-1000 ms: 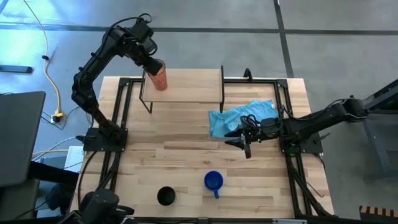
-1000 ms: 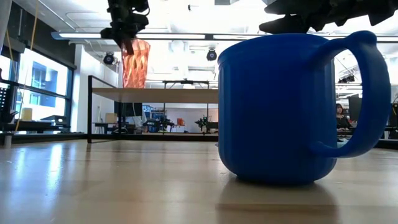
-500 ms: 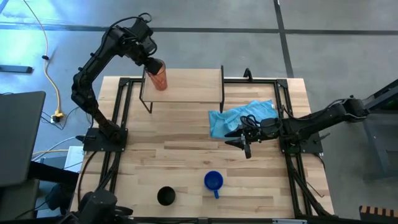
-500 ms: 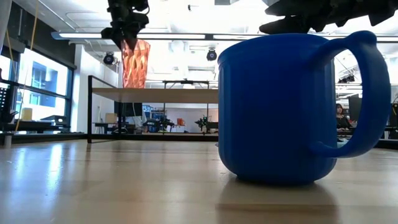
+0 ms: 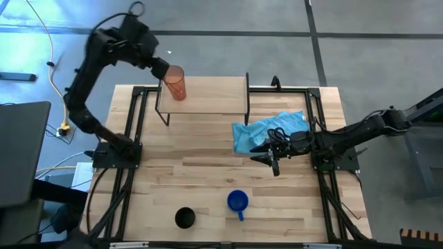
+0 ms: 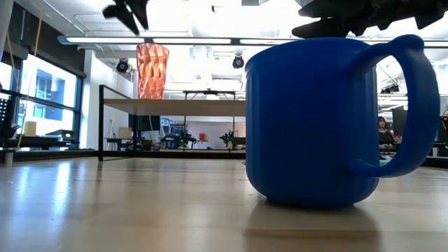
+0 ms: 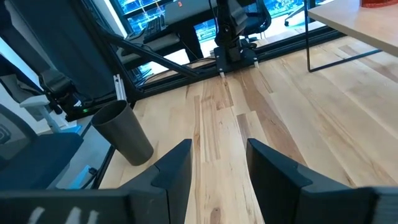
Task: Stack small to large cups/mugs on shelf
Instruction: Put the black cup on the shelf
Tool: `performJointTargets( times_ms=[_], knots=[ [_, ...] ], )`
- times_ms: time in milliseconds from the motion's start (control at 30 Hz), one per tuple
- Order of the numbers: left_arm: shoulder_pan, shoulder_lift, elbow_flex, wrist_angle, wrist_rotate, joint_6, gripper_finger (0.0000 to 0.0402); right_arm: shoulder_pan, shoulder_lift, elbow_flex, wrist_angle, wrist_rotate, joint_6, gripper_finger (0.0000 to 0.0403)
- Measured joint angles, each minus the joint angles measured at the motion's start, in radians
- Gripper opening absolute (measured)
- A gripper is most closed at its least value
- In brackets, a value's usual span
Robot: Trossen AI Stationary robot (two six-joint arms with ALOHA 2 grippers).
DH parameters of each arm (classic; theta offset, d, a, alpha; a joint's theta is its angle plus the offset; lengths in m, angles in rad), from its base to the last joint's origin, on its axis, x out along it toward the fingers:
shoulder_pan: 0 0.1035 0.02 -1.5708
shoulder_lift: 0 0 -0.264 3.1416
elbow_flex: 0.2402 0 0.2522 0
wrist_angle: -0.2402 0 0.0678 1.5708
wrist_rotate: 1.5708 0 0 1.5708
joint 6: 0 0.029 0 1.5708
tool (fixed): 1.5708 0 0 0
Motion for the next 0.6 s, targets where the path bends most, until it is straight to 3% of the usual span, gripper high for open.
performJointTargets(
  times_ms=[100,300,467,600],
  knots=[
    [0.000,-0.061,0.030,-0.029,0.091,-0.020,0.0198,0.000,0.000,0.000,0.000,0.000,0.002,0.0144],
    [-0.040,-0.243,-0.032,-0.068,0.438,-0.046,0.0193,0.000,0.000,0.000,0.001,0.000,0.003,0.0144],
    [-0.195,-0.435,-0.176,-0.065,0.465,-0.149,0.0193,0.000,0.000,0.000,0.001,0.000,0.004,0.0144],
    [-0.325,-0.599,-0.359,-0.065,0.438,-0.309,0.0192,-0.006,0.000,0.000,0.021,-0.001,-0.019,0.0144]
  ],
)
